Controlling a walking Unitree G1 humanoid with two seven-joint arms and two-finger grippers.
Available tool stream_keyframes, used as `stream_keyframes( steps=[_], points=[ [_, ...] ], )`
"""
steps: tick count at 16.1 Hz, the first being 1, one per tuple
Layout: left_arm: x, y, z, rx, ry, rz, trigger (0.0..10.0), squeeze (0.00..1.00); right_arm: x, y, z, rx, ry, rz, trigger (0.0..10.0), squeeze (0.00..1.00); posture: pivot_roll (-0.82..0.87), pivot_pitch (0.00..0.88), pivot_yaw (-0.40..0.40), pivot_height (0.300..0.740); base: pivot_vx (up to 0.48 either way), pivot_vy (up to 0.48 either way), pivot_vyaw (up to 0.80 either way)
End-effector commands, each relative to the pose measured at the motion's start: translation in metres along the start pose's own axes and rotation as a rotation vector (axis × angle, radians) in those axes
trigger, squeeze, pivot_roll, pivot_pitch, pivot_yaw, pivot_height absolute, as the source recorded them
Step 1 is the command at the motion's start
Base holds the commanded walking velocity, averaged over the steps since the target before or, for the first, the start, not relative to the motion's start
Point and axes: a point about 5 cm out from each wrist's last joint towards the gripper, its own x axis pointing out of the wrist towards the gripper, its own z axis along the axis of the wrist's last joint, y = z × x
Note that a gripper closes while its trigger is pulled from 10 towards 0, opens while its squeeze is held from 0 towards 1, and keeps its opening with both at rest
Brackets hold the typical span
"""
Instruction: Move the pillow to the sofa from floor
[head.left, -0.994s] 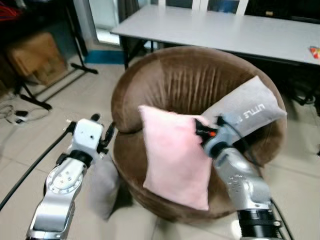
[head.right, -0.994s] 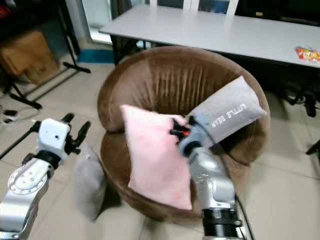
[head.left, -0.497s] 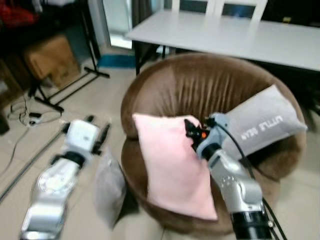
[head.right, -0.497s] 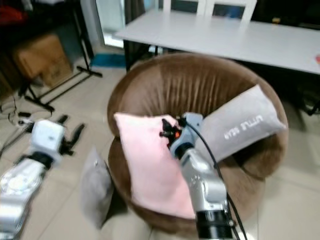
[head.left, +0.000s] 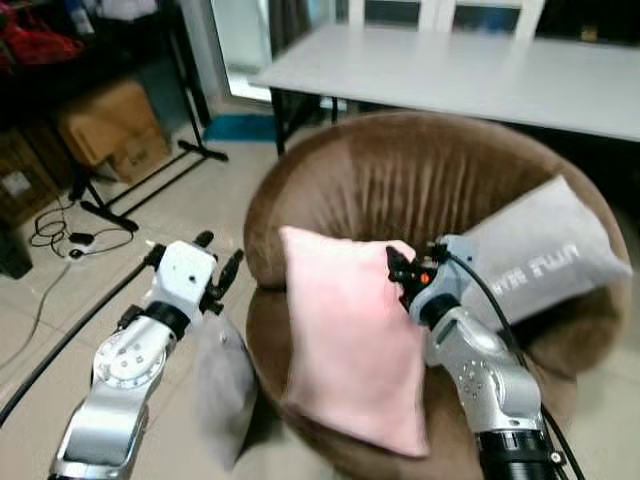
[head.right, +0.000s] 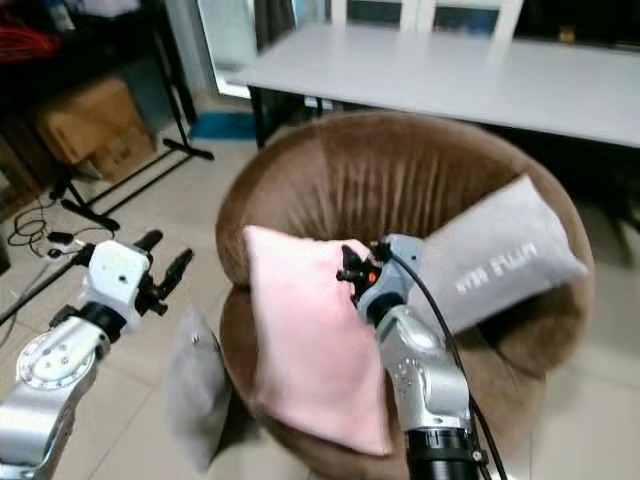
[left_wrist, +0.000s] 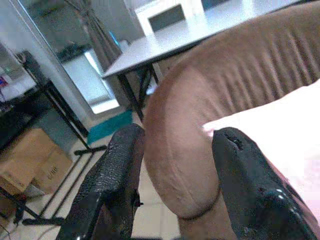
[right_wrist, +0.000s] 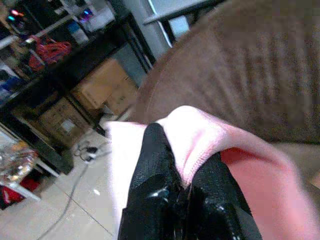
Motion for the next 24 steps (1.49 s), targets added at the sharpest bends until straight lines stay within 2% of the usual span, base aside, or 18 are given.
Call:
stream_keyframes(
  steps=[1,12,15,19,24],
  points=[
    [-0.001,0.004,-0.001,0.005,0.009,0.008,10.0,0.00,0.003,0.010,0.008,-0.013,-0.042,0.044,10.0,0.00,0.00,0.000,0.062,0.740,0.259,0.000,-0.78],
    [-0.006,0.005,-0.005,0.012,0.028,0.030,10.0,0.00,0.006,0.018,0.012,-0.063,-0.029,0.112,10.0,0.00,0.02,0.000,0.044,0.740,0.210,0.000,0.00],
    [-0.009,0.007,-0.008,0.029,0.043,-0.010,10.0,0.00,0.011,0.027,0.018,-0.104,-0.018,0.159,10.0,0.00,0.01,0.000,0.046,0.740,0.000,0.000,0.00],
    [-0.017,-0.001,-0.012,0.024,0.077,-0.142,10.0,0.00,0.021,0.043,0.023,-0.173,0.023,0.252,10.0,0.00,0.02,0.000,0.036,0.740,0.000,0.000,0.00],
    [-0.026,0.005,-0.014,0.039,0.108,-0.196,10.0,0.00,0.043,0.065,0.028,-0.221,0.099,0.342,10.0,0.00,0.02,0.000,0.027,0.740,0.000,0.000,0.00]
  ],
)
